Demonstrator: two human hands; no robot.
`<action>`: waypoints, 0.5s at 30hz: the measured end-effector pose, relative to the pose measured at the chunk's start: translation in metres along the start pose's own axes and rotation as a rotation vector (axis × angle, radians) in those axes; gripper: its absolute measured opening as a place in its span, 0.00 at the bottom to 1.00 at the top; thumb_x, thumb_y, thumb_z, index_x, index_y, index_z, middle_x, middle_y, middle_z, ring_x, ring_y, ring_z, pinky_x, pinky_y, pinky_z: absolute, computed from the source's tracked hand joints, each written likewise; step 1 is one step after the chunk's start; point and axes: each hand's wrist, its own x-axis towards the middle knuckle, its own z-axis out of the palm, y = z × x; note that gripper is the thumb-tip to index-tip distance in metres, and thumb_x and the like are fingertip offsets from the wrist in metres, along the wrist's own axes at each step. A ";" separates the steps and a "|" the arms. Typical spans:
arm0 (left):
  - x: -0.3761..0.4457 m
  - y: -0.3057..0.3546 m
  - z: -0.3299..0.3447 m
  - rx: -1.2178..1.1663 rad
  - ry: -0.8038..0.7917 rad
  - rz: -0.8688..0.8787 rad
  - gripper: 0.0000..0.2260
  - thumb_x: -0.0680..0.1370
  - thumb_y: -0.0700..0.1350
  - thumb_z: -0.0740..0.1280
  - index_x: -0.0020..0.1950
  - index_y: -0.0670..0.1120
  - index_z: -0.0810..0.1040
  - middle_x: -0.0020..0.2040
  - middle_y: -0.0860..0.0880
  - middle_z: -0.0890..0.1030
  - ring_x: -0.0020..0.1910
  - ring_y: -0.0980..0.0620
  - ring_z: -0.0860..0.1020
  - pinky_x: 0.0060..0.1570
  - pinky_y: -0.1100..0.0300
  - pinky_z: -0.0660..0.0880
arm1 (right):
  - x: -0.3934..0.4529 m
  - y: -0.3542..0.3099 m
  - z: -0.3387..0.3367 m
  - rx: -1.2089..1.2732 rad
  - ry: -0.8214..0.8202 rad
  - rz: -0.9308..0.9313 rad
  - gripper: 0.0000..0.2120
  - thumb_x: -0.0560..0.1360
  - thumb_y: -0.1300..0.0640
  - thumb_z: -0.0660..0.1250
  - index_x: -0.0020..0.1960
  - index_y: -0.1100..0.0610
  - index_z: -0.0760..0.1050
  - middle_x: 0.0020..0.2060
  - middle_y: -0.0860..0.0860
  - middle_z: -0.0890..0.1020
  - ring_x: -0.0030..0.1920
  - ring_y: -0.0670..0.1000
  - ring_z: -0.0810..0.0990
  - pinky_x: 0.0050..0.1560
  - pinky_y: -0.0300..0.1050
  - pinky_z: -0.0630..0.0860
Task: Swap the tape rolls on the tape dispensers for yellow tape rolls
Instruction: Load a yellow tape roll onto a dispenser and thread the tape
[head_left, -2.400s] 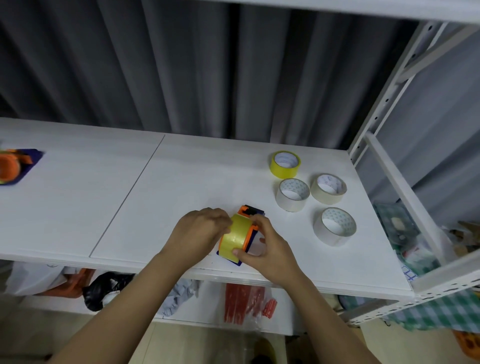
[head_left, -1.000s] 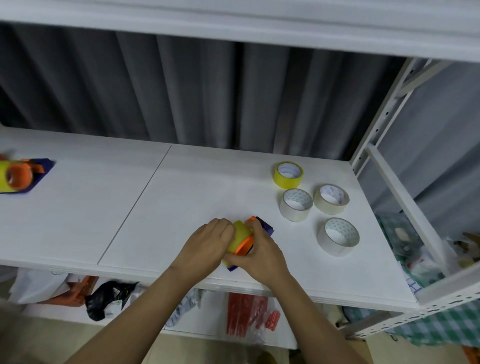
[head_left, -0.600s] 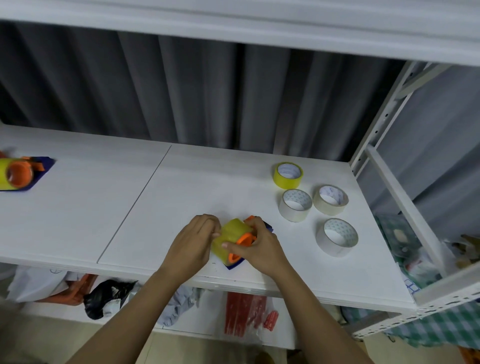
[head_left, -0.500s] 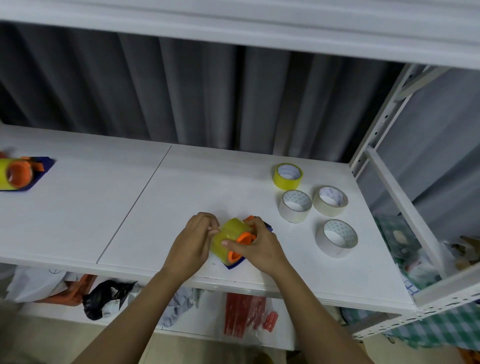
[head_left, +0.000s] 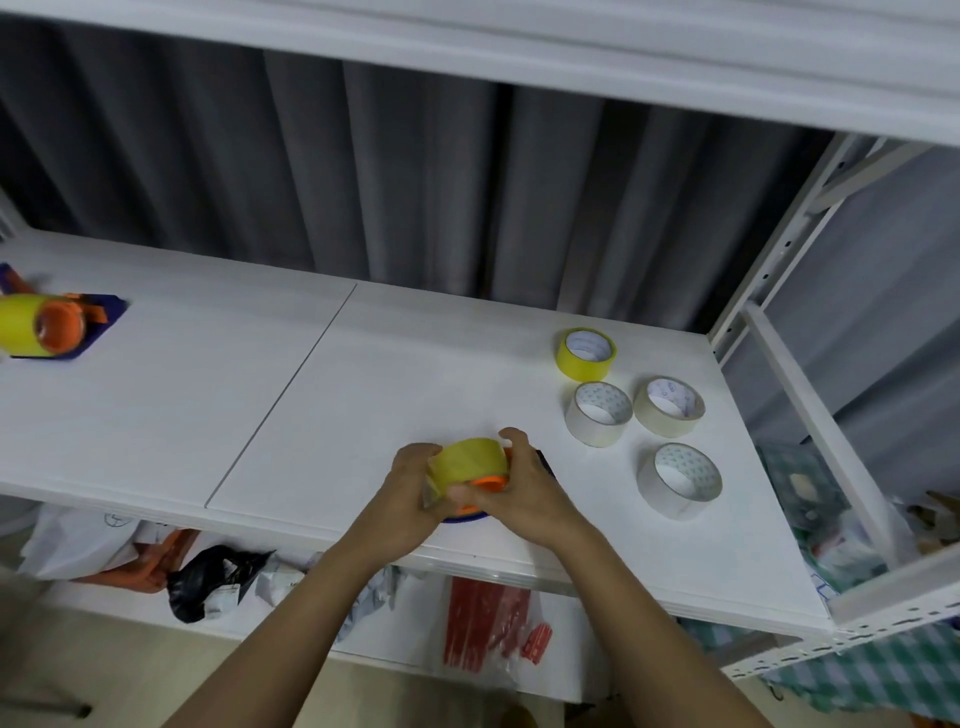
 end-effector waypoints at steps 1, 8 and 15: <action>0.001 0.001 -0.001 0.003 -0.013 -0.001 0.27 0.76 0.45 0.69 0.71 0.42 0.63 0.67 0.47 0.68 0.68 0.50 0.66 0.66 0.59 0.65 | 0.000 0.005 -0.008 0.006 -0.068 -0.041 0.50 0.62 0.35 0.74 0.74 0.47 0.52 0.65 0.48 0.67 0.65 0.49 0.68 0.65 0.48 0.69; 0.012 0.000 -0.010 0.128 -0.137 -0.028 0.29 0.81 0.47 0.60 0.77 0.45 0.49 0.76 0.46 0.59 0.73 0.51 0.62 0.64 0.71 0.56 | 0.011 0.022 -0.038 -0.262 -0.023 -0.369 0.29 0.68 0.48 0.75 0.66 0.52 0.72 0.52 0.48 0.79 0.48 0.45 0.73 0.50 0.34 0.68; 0.009 -0.001 -0.002 0.343 -0.051 0.009 0.29 0.81 0.48 0.58 0.77 0.43 0.48 0.72 0.41 0.67 0.64 0.43 0.72 0.59 0.58 0.68 | 0.008 0.033 -0.011 -0.301 0.121 -0.327 0.26 0.75 0.52 0.67 0.70 0.56 0.66 0.62 0.53 0.76 0.59 0.53 0.75 0.58 0.47 0.73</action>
